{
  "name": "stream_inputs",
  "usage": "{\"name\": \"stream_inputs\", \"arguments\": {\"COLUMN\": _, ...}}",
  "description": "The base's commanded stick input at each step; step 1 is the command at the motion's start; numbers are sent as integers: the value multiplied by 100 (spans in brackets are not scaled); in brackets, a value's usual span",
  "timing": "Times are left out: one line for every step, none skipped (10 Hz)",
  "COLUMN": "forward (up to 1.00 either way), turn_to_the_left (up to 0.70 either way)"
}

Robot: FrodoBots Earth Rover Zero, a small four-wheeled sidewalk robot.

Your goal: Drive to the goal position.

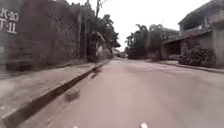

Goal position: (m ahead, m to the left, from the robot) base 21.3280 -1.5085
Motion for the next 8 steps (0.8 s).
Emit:
{"name": "stream_inputs", "arguments": {"forward": 70, "turn_to_the_left": 0}}
{"name": "stream_inputs", "arguments": {"forward": 70, "turn_to_the_left": 0}}
{"name": "stream_inputs", "arguments": {"forward": 70, "turn_to_the_left": 0}}
{"name": "stream_inputs", "arguments": {"forward": 70, "turn_to_the_left": 0}}
{"name": "stream_inputs", "arguments": {"forward": 70, "turn_to_the_left": 0}}
{"name": "stream_inputs", "arguments": {"forward": 70, "turn_to_the_left": 0}}
{"name": "stream_inputs", "arguments": {"forward": 70, "turn_to_the_left": 0}}
{"name": "stream_inputs", "arguments": {"forward": 70, "turn_to_the_left": 0}}
